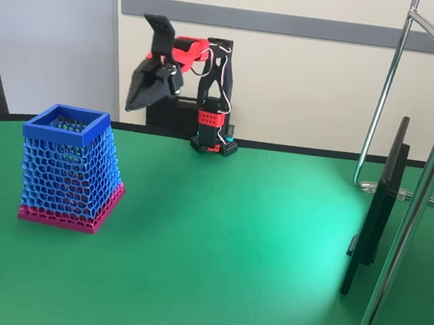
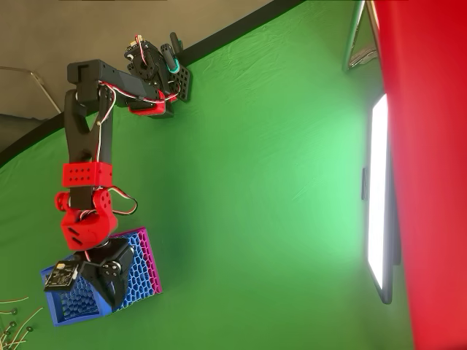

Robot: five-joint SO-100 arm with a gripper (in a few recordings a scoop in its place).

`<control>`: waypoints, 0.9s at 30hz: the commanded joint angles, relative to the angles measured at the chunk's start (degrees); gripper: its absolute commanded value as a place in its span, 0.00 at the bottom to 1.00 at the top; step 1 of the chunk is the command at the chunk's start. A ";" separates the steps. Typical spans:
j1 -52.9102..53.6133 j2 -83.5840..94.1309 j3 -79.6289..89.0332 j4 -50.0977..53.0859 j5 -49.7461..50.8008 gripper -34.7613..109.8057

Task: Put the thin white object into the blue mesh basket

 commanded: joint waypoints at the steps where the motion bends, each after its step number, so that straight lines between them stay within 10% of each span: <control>1: -2.20 5.98 3.78 -0.53 2.11 0.28; 27: -16.52 47.81 62.84 -17.23 46.23 0.24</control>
